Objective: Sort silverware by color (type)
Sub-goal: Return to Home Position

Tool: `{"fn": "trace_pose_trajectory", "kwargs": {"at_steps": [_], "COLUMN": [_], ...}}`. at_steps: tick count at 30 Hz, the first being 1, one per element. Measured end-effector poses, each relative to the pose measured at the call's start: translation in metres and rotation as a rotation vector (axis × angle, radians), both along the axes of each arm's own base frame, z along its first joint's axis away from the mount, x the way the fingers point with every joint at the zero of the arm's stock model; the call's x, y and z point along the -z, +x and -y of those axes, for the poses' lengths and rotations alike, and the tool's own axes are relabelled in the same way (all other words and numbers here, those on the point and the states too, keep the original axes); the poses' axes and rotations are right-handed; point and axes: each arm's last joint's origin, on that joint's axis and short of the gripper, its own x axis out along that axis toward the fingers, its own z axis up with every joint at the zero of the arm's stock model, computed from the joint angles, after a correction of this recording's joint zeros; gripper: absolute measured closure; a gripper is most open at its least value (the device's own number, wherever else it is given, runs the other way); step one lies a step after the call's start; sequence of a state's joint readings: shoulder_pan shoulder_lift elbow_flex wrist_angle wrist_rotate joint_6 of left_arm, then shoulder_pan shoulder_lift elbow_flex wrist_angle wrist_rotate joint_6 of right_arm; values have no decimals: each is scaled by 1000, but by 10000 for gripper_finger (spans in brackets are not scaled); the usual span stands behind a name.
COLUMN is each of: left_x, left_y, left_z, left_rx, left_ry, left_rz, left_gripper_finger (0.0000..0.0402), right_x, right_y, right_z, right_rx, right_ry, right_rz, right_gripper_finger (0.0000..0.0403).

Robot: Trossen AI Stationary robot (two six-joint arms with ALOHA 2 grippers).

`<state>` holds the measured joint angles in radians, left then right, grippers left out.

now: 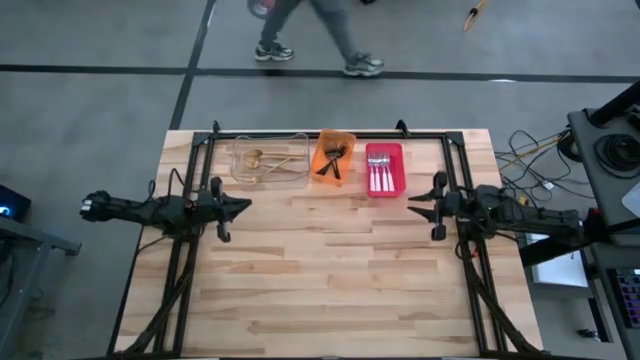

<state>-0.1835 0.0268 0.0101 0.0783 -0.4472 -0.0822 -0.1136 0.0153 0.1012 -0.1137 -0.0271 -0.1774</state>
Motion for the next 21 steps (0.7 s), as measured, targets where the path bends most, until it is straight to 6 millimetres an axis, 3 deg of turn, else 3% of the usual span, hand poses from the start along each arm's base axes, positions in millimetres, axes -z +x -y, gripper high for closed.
{"fn": "trace_pose_trajectory", "kwargs": {"at_steps": [7, 21], "left_x": [1, 2], "left_y": [0, 0], "left_z": [-2, -5], "left_rx": [-69, -190], "left_ry": [-6, -221], "left_rz": [-8, 58], "left_gripper_finger": [401, 401], "right_x": [17, 24], "right_y": [6, 12], "right_z": [0, 0], "right_rx": [-24, -60], "right_ry": [3, 85], "right_rz": [48, -30], "right_gripper_finger": [303, 303]}}
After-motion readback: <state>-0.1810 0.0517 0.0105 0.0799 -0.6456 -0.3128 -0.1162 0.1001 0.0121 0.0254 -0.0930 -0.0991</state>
